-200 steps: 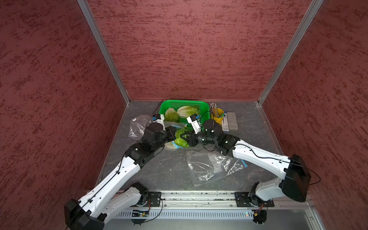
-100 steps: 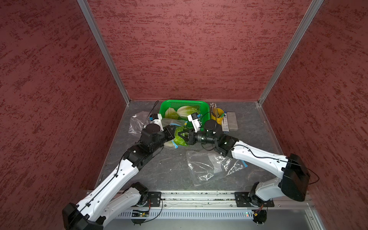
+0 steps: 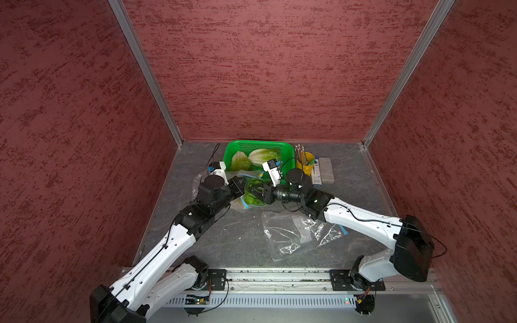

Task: Put the chinese cabbages into a zipper bag and zip it
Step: Place the Chinese cabbage in the zipper food storage bag.

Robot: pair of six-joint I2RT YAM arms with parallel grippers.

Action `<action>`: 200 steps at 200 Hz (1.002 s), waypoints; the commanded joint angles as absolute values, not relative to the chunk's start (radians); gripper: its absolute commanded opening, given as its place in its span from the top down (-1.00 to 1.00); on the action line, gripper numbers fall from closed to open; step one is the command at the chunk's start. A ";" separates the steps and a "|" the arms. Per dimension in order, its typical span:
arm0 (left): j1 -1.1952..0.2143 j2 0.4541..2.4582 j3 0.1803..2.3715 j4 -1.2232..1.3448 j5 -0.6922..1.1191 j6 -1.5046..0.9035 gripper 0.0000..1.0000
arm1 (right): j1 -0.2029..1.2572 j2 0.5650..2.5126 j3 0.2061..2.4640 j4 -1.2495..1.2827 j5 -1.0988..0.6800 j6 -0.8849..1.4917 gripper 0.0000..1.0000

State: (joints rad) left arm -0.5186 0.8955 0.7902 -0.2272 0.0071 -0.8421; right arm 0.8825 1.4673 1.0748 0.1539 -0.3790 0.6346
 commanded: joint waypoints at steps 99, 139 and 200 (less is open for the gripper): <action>-0.470 0.852 0.759 -0.154 0.046 -0.909 1.00 | 0.774 1.231 1.011 -0.194 -0.126 0.705 0.01; -0.465 0.844 0.753 -0.152 0.043 -0.920 1.00 | 0.746 1.221 0.897 -0.166 -0.162 0.759 0.05; -0.464 0.837 0.733 -0.121 0.038 -0.957 1.00 | 0.746 1.305 0.782 0.121 -0.402 0.829 0.16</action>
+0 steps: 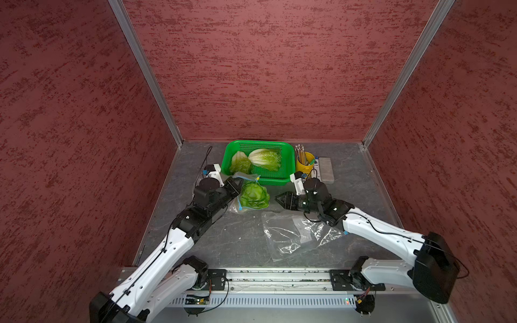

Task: Put the chinese cabbages into a zipper bag and zip it
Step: Place the Chinese cabbage in the zipper food storage bag, then adjust the zipper food storage bag at the center of the board.

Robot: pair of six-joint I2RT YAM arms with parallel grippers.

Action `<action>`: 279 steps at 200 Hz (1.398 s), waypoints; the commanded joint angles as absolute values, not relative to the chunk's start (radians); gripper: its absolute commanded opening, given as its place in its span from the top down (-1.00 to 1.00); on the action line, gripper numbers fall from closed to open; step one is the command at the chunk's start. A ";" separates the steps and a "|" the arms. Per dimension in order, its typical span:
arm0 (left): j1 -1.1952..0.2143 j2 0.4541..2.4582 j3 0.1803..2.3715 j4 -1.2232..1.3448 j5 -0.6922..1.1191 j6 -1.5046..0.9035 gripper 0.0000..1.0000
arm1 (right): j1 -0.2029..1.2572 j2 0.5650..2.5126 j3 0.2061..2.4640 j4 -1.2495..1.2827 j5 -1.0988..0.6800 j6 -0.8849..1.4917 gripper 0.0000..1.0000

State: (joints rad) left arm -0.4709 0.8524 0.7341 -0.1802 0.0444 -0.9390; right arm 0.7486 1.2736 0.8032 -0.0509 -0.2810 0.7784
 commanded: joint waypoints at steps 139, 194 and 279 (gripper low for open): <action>-0.466 0.827 0.729 -0.069 0.065 -1.005 1.00 | 0.768 1.419 0.827 0.218 -0.465 0.857 0.41; -0.463 0.817 0.730 -0.081 0.066 -1.008 1.00 | 0.765 1.334 0.828 0.142 -0.361 0.818 0.40; -0.465 0.825 0.713 -0.013 0.099 -1.060 1.00 | 0.784 1.391 0.873 0.182 -0.466 0.821 0.37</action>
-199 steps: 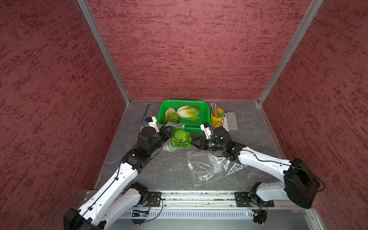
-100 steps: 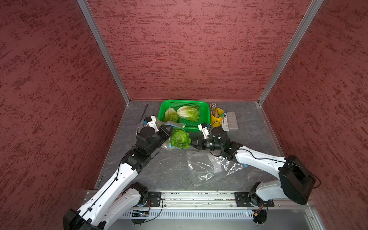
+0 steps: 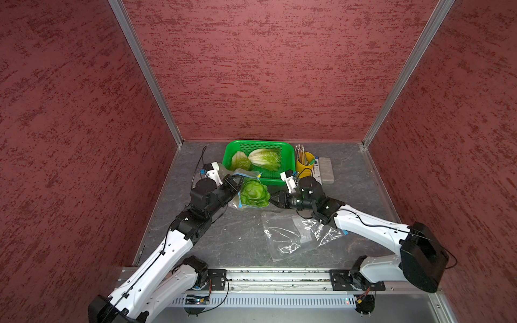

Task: Put the chinese cabbages into a zipper bag and zip it
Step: Adjust the zipper food storage bag at the center of the board.

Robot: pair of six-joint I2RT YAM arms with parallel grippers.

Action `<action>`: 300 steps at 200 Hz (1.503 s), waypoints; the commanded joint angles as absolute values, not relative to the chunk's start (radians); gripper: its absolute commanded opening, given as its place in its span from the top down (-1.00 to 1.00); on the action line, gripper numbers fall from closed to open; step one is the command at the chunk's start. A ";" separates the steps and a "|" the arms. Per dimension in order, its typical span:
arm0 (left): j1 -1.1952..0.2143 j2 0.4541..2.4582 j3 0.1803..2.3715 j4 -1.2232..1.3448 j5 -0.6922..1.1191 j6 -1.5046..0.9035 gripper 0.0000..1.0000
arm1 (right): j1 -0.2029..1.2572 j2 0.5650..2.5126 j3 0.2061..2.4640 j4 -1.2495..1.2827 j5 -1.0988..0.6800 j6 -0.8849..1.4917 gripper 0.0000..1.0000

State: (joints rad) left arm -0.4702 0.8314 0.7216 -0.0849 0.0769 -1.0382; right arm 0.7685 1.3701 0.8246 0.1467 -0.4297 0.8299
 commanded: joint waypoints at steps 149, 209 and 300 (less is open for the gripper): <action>-0.456 0.808 0.713 -0.030 0.105 -1.057 1.00 | 0.787 1.418 0.951 0.094 -0.339 0.773 0.89; -0.384 0.789 0.758 -0.206 0.103 -0.935 1.00 | 0.791 1.364 1.047 -0.045 -0.339 0.731 0.94; -0.294 0.849 1.071 -0.568 0.073 -0.637 1.00 | 0.818 1.388 1.271 -0.084 -0.489 0.732 0.94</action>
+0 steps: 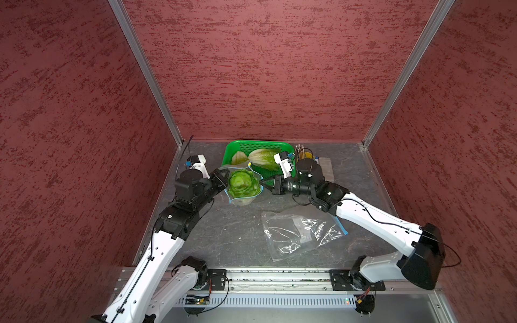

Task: Put the chinese cabbages into a zipper bag and zip it
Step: Adjust the zipper food storage bag at the center of the board.

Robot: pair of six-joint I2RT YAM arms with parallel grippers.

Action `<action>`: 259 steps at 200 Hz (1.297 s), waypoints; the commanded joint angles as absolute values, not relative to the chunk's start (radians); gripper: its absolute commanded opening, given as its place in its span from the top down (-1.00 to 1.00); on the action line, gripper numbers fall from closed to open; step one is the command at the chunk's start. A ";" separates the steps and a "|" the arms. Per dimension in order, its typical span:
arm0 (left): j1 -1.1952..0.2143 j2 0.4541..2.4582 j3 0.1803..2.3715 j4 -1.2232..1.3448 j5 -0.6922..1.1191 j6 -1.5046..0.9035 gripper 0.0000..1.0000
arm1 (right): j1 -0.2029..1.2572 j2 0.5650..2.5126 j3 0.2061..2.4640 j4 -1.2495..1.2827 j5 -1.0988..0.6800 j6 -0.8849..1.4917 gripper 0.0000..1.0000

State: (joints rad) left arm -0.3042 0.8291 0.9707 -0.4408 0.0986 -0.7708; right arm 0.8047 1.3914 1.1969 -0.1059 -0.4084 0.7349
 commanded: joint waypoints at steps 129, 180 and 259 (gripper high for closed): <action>-0.382 1.037 1.545 -0.993 -0.148 -0.378 1.00 | 0.808 1.523 1.576 -0.238 -0.322 0.707 0.92; -0.426 1.060 1.588 -1.068 -0.188 -0.350 1.00 | 0.845 1.595 1.596 -0.097 -0.603 0.775 0.92; -0.355 1.015 1.350 -0.922 -0.189 -0.370 1.00 | 0.839 1.658 1.554 -0.169 -0.416 0.708 0.89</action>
State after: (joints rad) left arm -0.3721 1.0630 1.3857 -1.0042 -0.1696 -0.3664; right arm 0.8413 1.6466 1.5608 -0.1780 -0.4606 0.7403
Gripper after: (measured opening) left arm 0.047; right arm 0.054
